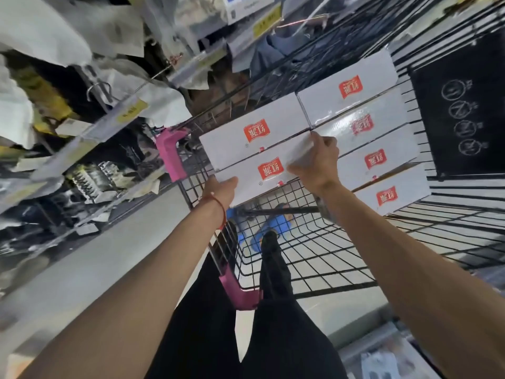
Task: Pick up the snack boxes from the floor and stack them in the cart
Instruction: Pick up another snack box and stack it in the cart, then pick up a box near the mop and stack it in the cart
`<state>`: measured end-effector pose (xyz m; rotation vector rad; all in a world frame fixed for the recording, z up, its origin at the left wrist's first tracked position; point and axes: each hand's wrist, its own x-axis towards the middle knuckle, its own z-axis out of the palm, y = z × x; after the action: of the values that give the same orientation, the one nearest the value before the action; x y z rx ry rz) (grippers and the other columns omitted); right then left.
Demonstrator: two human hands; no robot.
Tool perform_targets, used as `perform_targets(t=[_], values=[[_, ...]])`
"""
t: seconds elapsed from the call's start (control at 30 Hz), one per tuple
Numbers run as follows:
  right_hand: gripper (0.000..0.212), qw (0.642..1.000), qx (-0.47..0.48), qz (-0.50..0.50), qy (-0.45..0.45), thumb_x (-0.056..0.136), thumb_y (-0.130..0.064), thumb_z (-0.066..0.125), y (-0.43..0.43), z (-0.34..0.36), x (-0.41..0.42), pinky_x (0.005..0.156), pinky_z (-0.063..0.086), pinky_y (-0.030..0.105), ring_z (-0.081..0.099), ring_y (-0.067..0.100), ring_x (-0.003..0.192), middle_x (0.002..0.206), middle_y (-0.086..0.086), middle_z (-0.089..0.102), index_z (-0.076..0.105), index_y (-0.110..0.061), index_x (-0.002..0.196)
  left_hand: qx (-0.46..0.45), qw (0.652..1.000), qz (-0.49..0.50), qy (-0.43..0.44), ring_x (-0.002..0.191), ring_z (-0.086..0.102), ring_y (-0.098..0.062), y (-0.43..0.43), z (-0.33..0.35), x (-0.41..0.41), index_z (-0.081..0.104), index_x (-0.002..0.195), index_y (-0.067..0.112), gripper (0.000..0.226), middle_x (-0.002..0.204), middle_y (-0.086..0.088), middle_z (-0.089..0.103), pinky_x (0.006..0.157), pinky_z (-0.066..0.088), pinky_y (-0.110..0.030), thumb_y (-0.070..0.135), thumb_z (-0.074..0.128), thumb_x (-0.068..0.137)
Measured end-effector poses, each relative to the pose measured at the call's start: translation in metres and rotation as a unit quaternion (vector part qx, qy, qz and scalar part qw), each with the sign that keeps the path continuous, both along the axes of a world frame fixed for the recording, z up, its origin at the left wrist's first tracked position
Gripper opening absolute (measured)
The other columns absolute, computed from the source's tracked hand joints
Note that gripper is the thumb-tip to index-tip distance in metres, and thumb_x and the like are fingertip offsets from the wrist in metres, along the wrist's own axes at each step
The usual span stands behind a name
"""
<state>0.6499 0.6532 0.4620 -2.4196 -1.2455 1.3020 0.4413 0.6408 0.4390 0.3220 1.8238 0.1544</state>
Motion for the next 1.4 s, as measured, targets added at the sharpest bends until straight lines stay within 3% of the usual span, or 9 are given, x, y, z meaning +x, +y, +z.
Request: perform_targets(t=[0.1,0.23,0.37,0.47,0.57,0.7,0.87,1.2,1.4], values=[[0.079,1.000,0.019,0.004,0.007,0.082,-0.009,0.081,-0.011,0.003,-0.003,0.110,0.046,0.039,0.037,0.023,0.125,0.147,0.015,0.038,0.039,-0.014,0.148,0.003,1.000,-0.013,-0.017,0.127,0.057,-0.034,-0.002,-0.010,-0.007,0.041,0.148,0.015,0.082,0.144,-0.010,0.055,0.109,0.047,-0.051,0.047,0.062,0.075],[0.087,0.999,0.019,0.009,0.025,0.085,-0.010,0.081,-0.027,0.018,-0.012,0.120,0.035,0.050,0.030,0.031,0.147,0.159,0.011,0.035,0.032,-0.014,0.157,0.030,0.998,-0.039,-0.033,0.114,0.065,-0.036,-0.017,-0.039,-0.022,0.053,0.136,0.022,0.068,0.125,-0.012,0.066,0.102,0.051,-0.057,0.040,0.050,0.070],[0.069,0.998,0.010,-0.014,0.058,0.093,-0.007,0.074,-0.043,0.039,-0.029,0.119,0.038,0.034,0.036,0.023,0.148,0.157,0.005,0.040,0.042,-0.015,0.154,0.056,0.995,-0.038,-0.073,0.092,0.062,-0.024,-0.011,0.025,-0.020,0.058,0.118,0.014,0.053,0.108,-0.011,0.065,0.100,0.053,-0.055,0.032,0.053,0.068],[0.048,0.983,0.029,-0.112,0.142,0.093,0.006,0.068,-0.058,0.063,-0.046,0.096,0.053,0.017,0.055,0.016,0.125,0.119,-0.009,0.058,0.057,-0.015,0.135,0.069,0.991,-0.024,-0.112,0.086,0.058,-0.020,-0.014,0.062,-0.025,0.049,0.139,0.004,0.067,0.138,-0.023,0.057,0.098,0.056,-0.045,0.028,0.059,0.077],[0.036,0.972,0.045,-0.143,0.183,0.094,0.002,0.066,-0.075,0.081,-0.062,0.106,0.053,0.040,0.058,0.021,0.122,0.123,-0.002,0.061,0.059,-0.018,0.124,0.084,0.988,-0.007,-0.126,0.091,0.061,-0.021,-0.025,0.094,-0.032,0.050,0.142,0.008,0.050,0.118,-0.014,0.066,0.087,0.052,-0.037,0.019,0.060,0.094],[0.037,0.967,0.062,-0.128,0.211,0.096,-0.002,0.066,-0.094,0.097,-0.069,0.103,0.053,0.038,0.062,0.025,0.120,0.128,0.006,0.064,0.060,-0.008,0.132,0.118,0.984,0.026,-0.131,0.088,0.064,-0.010,-0.046,0.131,-0.042,0.056,0.134,0.013,0.032,0.100,0.000,0.067,0.080,0.051,-0.022,0.016,0.057,0.102],[0.033,0.965,0.072,-0.079,0.239,0.100,-0.012,0.064,-0.117,0.119,-0.063,0.092,0.046,0.014,0.060,0.005,0.112,0.127,-0.001,0.066,0.063,-0.014,0.134,0.162,0.977,0.084,-0.109,0.107,0.063,-0.016,-0.086,0.174,-0.043,0.059,0.131,0.014,0.028,0.124,-0.005,0.066,0.086,0.049,-0.024,0.018,0.055,0.104],[0.029,0.948,0.038,0.027,0.315,0.103,-0.009,0.057,-0.161,0.168,-0.053,0.091,0.057,0.024,0.066,-0.006,0.096,0.116,-0.007,0.071,0.068,-0.024,0.124,0.247,0.949,0.195,-0.022,0.108,0.066,-0.022,-0.188,0.219,-0.016,0.065,0.116,0.014,0.017,0.120,-0.006,0.069,0.085,0.050,-0.025,0.013,0.055,0.102],[0.026,0.936,0.012,0.132,0.326,0.103,-0.013,0.059,-0.187,0.191,-0.072,0.094,0.052,0.026,0.064,0.006,0.113,0.120,-0.006,0.071,0.067,-0.026,0.124,0.271,0.913,0.305,0.001,0.103,0.066,-0.022,-0.249,0.237,-0.019,0.066,0.101,0.022,0.015,0.119,-0.004,0.068,0.084,0.048,-0.030,0.012,0.056,0.102]])
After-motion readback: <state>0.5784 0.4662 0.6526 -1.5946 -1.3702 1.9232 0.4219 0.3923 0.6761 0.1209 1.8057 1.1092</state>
